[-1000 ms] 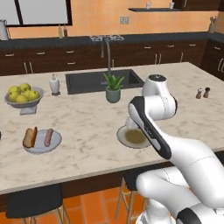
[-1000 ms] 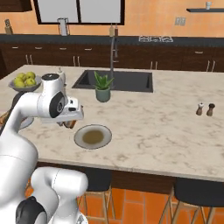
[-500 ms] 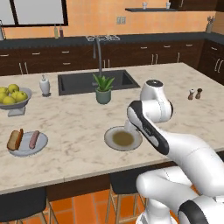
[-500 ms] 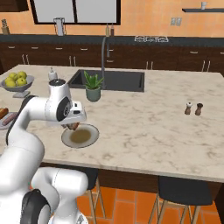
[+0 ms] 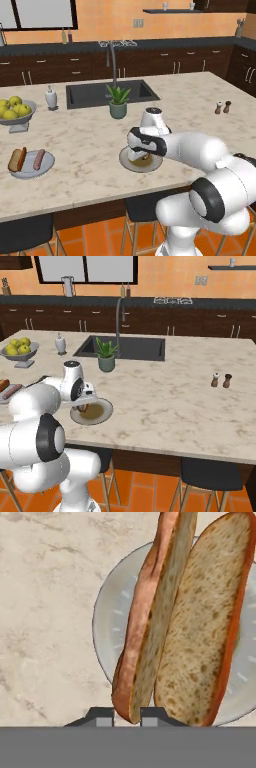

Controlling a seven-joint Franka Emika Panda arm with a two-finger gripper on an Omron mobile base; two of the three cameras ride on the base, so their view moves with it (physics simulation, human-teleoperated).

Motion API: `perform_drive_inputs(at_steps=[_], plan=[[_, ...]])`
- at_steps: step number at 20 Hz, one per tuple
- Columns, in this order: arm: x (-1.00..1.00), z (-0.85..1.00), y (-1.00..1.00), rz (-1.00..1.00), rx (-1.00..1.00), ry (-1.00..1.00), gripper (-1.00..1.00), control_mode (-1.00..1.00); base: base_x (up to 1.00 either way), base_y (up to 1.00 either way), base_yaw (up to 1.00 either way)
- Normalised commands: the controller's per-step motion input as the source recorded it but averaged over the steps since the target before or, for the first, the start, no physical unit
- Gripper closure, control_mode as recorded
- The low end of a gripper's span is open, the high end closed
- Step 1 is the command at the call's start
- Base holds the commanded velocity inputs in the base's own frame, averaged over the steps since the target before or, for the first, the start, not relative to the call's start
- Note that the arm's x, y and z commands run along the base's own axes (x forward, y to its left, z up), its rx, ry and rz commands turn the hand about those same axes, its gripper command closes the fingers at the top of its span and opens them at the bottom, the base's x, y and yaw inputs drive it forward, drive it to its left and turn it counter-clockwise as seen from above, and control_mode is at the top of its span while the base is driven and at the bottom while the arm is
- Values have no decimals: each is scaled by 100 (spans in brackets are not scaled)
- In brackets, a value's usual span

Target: Place one bun and one sausage from the bowl on each plate.

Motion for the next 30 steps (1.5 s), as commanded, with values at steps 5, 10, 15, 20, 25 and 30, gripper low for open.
perform_drive_inputs(at_steps=[5, 10, 15, 20, 25, 30], plan=[[67, -54, 17, 9, 0, 8, 100, -100, 0, 0, 0], [37, -46, 3, 8, 0, 10, 100, -100, 0, 0, 0], [14, -37, 3, 4, 0, 2, -100, -100, 0, 0, 0], [-14, 0, -1, -1, 0, -2, -100, -100, 0, 0, 0], [-79, 20, -6, -7, 0, -13, -100, -100, 0, 0, 0], [-23, 54, 0, -6, 0, -7, -100, -100, 0, 0, 0]])
